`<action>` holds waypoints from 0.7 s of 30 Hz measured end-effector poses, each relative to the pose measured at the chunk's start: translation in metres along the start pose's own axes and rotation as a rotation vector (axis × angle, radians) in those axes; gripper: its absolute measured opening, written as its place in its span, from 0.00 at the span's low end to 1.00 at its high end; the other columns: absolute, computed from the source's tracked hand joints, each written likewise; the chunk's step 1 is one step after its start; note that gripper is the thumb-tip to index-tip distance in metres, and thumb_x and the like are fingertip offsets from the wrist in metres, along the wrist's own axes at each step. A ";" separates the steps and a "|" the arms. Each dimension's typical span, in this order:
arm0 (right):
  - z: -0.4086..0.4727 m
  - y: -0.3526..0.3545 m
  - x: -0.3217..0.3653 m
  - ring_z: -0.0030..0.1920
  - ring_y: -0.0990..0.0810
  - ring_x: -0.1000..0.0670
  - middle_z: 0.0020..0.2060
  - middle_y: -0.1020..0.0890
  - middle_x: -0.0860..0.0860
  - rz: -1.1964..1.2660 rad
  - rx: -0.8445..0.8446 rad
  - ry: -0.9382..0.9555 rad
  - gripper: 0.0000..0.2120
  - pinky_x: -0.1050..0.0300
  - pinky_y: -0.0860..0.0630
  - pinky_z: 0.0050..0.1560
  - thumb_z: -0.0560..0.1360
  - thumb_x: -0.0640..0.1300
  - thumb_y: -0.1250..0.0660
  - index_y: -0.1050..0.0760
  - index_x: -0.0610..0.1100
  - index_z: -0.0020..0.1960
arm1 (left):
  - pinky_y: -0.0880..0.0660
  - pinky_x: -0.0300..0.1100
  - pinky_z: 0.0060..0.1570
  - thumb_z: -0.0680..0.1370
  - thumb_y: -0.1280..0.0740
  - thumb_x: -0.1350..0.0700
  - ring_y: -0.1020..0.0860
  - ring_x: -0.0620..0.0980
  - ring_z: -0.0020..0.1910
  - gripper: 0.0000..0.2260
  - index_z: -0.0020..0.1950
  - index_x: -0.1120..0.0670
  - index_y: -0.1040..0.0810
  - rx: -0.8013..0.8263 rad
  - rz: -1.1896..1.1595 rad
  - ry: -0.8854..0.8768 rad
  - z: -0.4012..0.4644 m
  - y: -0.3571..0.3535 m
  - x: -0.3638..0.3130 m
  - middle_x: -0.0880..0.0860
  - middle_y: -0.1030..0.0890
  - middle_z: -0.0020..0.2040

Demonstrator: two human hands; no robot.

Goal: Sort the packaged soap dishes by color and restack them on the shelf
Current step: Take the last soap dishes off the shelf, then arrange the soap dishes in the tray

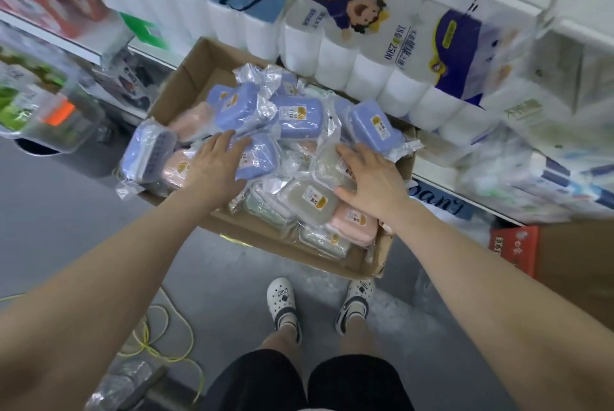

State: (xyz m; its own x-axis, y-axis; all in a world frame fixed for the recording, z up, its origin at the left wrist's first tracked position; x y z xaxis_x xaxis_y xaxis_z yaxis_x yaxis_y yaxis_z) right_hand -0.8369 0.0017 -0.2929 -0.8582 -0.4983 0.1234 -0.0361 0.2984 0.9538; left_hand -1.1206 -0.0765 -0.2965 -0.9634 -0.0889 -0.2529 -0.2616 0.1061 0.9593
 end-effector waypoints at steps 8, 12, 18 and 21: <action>-0.039 0.061 -0.023 0.67 0.28 0.38 0.72 0.31 0.41 -0.109 -0.222 0.011 0.31 0.43 0.28 0.61 0.78 0.58 0.38 0.37 0.46 0.76 | 0.33 0.53 0.64 0.73 0.29 0.56 0.29 0.61 0.65 0.24 0.69 0.56 0.26 -0.064 0.018 -0.124 0.013 0.054 -0.059 0.57 0.28 0.69; -0.068 0.101 -0.062 0.60 0.23 0.36 0.64 0.24 0.39 -0.142 -0.359 0.014 0.29 0.42 0.26 0.57 0.74 0.56 0.38 0.29 0.41 0.70 | 0.29 0.53 0.59 0.73 0.29 0.58 0.25 0.62 0.60 0.21 0.66 0.57 0.24 -0.119 0.053 -0.269 0.027 0.083 -0.118 0.58 0.24 0.64; -0.130 0.161 -0.143 0.60 0.23 0.37 0.62 0.23 0.40 -0.246 -0.508 -0.064 0.30 0.43 0.28 0.58 0.74 0.57 0.40 0.29 0.41 0.69 | 0.28 0.50 0.58 0.76 0.31 0.54 0.27 0.58 0.63 0.22 0.69 0.54 0.27 -0.198 0.084 -0.470 0.047 0.124 -0.241 0.55 0.27 0.67; -0.169 0.189 -0.192 0.63 0.25 0.37 0.66 0.25 0.40 -0.288 -0.542 -0.114 0.30 0.42 0.29 0.61 0.76 0.57 0.37 0.32 0.42 0.73 | 0.26 0.51 0.56 0.75 0.30 0.54 0.26 0.58 0.62 0.22 0.69 0.54 0.27 -0.256 0.109 -0.579 0.055 0.138 -0.311 0.55 0.26 0.67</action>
State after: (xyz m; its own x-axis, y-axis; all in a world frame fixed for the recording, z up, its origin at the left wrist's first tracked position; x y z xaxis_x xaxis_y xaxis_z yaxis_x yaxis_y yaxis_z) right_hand -0.5926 0.0162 -0.0902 -0.9030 -0.3984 -0.1608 -0.0346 -0.3056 0.9515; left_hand -0.8602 0.0205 -0.0921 -0.8781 0.4654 -0.1107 -0.2075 -0.1620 0.9647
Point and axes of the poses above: each hand's wrist, its own z-axis towards the middle knuckle, its own y-axis out of the back of the hand, x = y × z, the point moved 3 cm from there along z, towards the middle knuckle
